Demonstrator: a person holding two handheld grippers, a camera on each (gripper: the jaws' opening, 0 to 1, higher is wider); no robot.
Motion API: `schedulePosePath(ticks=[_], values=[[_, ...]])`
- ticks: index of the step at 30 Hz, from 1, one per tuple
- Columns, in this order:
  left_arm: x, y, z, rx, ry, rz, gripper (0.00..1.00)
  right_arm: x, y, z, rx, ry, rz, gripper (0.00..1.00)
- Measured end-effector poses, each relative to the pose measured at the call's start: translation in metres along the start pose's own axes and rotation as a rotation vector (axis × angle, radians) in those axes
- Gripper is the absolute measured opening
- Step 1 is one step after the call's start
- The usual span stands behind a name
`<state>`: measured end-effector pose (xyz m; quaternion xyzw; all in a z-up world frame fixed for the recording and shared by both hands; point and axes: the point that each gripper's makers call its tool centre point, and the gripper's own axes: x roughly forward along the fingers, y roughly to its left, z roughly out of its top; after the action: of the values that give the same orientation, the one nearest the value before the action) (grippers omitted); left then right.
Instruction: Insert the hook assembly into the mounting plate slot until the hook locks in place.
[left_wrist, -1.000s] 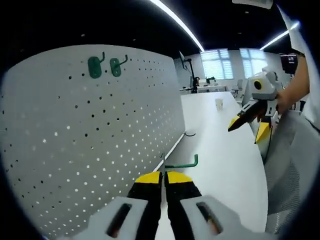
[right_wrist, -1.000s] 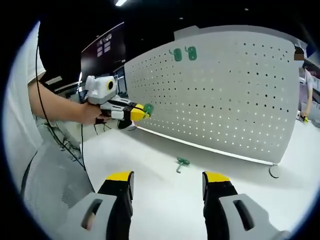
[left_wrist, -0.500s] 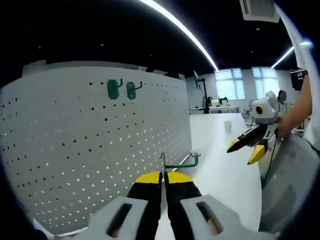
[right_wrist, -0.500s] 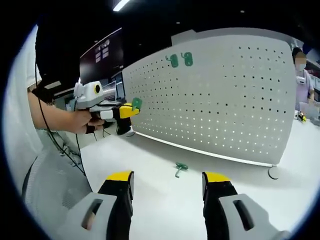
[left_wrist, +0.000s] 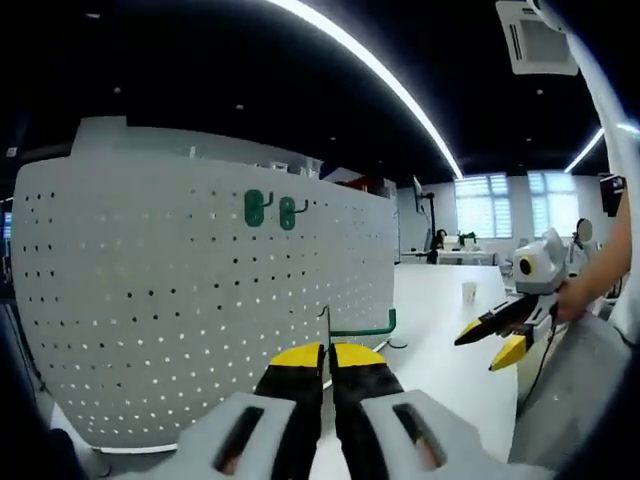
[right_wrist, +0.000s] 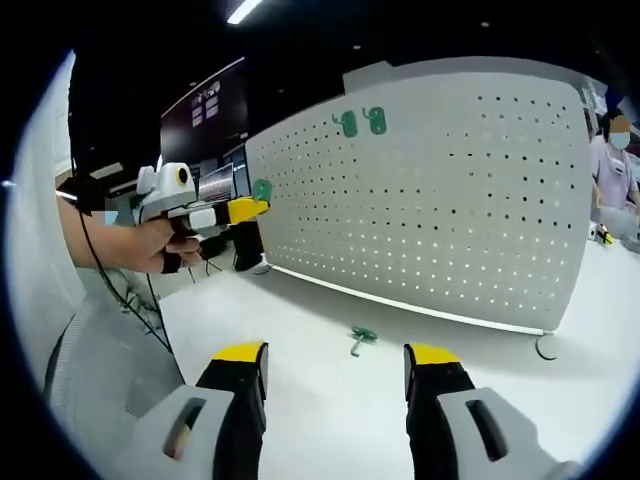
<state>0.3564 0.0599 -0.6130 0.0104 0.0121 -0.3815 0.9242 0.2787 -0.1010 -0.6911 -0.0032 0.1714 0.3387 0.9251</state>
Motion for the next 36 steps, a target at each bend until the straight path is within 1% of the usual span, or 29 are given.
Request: schedulePosePath(ticks=[3, 5, 6, 7, 8, 10, 12, 14, 16, 22, 27, 28, 29, 32, 34, 35, 36], values=[[0.001, -0.001, -0.001, 0.012, 0.004, 0.001, 0.02, 0.000, 0.001, 0.002, -0.004, -0.009, 0.006, 0.53], [0.001, -0.002, -0.002, 0.008, 0.004, -0.002, 0.02, -0.001, 0.004, 0.008, -0.019, -0.035, 0.015, 0.53], [0.001, -0.003, -0.002, 0.013, 0.006, -0.001, 0.02, -0.002, 0.009, 0.018, -0.029, -0.083, 0.034, 0.53], [0.001, -0.003, -0.002, 0.006, 0.006, -0.005, 0.02, -0.003, 0.012, 0.025, -0.036, -0.113, 0.047, 0.53], [0.001, -0.004, -0.003, 0.008, 0.006, -0.005, 0.02, -0.006, 0.016, 0.034, -0.065, -0.152, 0.061, 0.52], [0.002, -0.004, -0.003, 0.005, 0.008, -0.005, 0.02, -0.009, 0.023, 0.042, -0.081, -0.197, 0.086, 0.52], [0.002, -0.003, -0.004, 0.005, 0.009, -0.002, 0.02, -0.010, 0.027, 0.046, -0.092, -0.213, 0.094, 0.52], [0.002, -0.004, -0.005, -0.001, 0.009, -0.005, 0.02, -0.010, 0.028, 0.047, -0.098, -0.215, 0.101, 0.51], [0.003, -0.004, -0.005, 0.009, 0.011, -0.002, 0.02, -0.011, 0.031, 0.050, -0.102, -0.231, 0.111, 0.50], [0.003, -0.006, -0.002, 0.004, 0.004, -0.001, 0.02, -0.013, 0.030, 0.054, -0.108, -0.244, 0.102, 0.49], [0.006, -0.009, 0.002, 0.021, 0.000, 0.003, 0.02, -0.014, 0.031, 0.056, -0.110, -0.248, 0.102, 0.47], [0.007, -0.010, 0.002, 0.019, 0.001, 0.002, 0.02, -0.014, 0.031, 0.058, -0.113, -0.252, 0.095, 0.47], [0.007, -0.011, 0.003, 0.022, 0.000, 0.005, 0.02, -0.014, 0.030, 0.060, -0.135, -0.256, 0.085, 0.46], [0.010, -0.018, 0.005, 0.023, -0.007, 0.002, 0.02, -0.012, 0.032, 0.063, -0.090, -0.262, 0.107, 0.44], [0.013, -0.028, 0.007, 0.007, -0.016, -0.021, 0.02, -0.011, 0.031, 0.066, -0.099, -0.268, 0.098, 0.44], [0.013, -0.029, 0.007, 0.010, -0.015, -0.024, 0.02, -0.010, 0.032, 0.067, -0.080, -0.270, 0.112, 0.43], [0.015, -0.032, 0.005, 0.042, 0.002, -0.026, 0.02, -0.009, 0.033, 0.069, -0.081, -0.272, 0.113, 0.43]])
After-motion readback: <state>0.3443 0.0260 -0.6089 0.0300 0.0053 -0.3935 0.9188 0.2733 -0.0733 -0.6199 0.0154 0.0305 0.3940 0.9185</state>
